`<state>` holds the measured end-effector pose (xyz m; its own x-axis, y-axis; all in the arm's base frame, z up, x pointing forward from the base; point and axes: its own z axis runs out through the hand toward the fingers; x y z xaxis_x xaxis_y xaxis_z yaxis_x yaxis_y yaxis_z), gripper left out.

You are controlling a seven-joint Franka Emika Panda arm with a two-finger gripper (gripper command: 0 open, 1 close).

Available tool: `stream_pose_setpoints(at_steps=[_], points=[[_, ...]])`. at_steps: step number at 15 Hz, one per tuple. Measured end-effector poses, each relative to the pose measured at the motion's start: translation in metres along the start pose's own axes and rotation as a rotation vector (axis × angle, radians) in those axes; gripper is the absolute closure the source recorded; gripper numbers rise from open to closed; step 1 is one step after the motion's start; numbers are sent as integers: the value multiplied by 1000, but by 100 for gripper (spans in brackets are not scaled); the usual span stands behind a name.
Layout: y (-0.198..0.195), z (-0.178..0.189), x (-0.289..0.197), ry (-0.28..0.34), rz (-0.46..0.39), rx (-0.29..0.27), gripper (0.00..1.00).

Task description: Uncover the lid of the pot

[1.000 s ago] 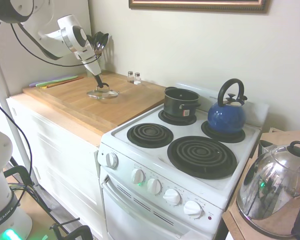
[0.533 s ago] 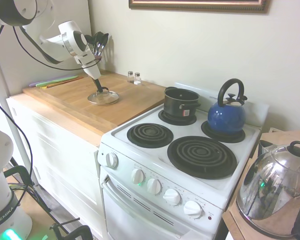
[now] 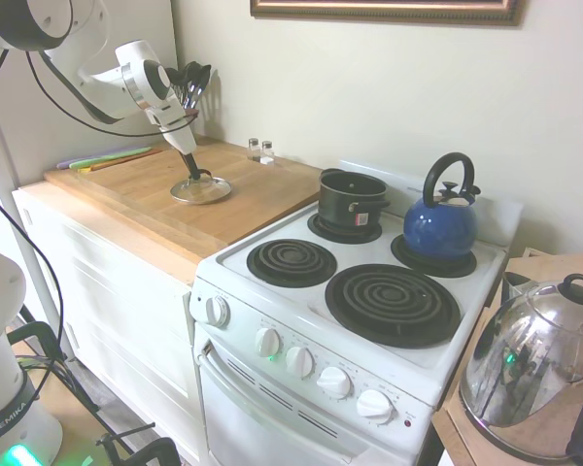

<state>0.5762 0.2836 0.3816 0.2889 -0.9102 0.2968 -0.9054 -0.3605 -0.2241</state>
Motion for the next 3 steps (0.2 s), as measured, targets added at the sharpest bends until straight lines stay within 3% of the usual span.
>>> stream_pose_setpoints(at_steps=[3], points=[[-5,-4,8,0,15,9,0]])
